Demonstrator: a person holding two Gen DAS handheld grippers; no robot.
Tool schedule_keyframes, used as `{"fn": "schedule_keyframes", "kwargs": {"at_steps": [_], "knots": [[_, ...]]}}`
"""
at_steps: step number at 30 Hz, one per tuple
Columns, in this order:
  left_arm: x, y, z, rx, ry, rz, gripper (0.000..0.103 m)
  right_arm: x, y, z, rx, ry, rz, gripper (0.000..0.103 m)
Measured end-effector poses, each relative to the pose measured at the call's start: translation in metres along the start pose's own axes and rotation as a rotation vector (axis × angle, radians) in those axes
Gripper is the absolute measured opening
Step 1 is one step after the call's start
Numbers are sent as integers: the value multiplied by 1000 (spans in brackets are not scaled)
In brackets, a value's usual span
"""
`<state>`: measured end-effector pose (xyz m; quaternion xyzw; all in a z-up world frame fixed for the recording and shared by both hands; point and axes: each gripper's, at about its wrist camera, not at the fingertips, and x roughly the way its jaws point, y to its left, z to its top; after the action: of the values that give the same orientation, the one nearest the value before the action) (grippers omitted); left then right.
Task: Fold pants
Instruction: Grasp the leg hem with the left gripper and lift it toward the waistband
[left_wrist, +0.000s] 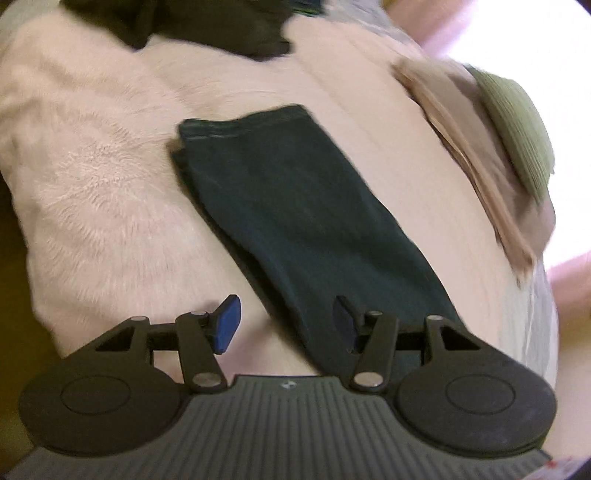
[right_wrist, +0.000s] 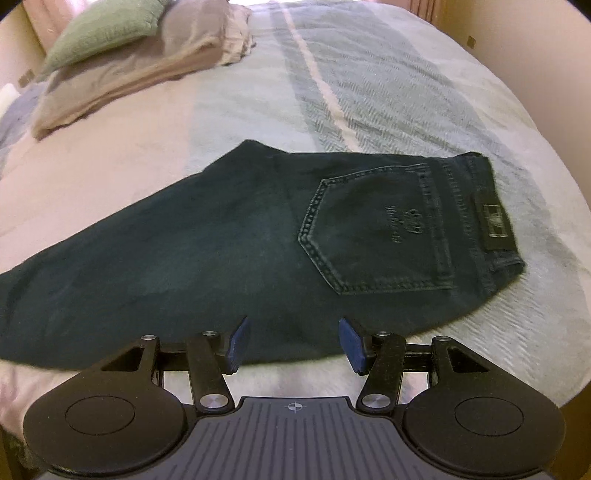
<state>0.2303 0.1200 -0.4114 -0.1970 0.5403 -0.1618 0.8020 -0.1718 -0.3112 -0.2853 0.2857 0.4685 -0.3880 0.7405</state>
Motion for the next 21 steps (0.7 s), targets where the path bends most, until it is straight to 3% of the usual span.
{"fn": "schedule_keyframes", "kwargs": {"at_steps": [7, 11, 14, 16, 21], "knots": [[36, 42, 21, -142, -69, -85, 49, 51, 21, 2, -21, 40, -79, 51], [44, 48, 24, -146, -90, -122, 47, 64, 23, 6, 2, 36, -98, 51], [48, 55, 26, -154, -99, -125, 33, 72, 23, 11, 8, 36, -113, 51], [49, 62, 28, -188, -105, -124, 16, 76, 21, 14, 12, 32, -113, 51], [50, 54, 32, -132, -109, -109, 11, 84, 14, 16, 15, 32, -112, 51]]}}
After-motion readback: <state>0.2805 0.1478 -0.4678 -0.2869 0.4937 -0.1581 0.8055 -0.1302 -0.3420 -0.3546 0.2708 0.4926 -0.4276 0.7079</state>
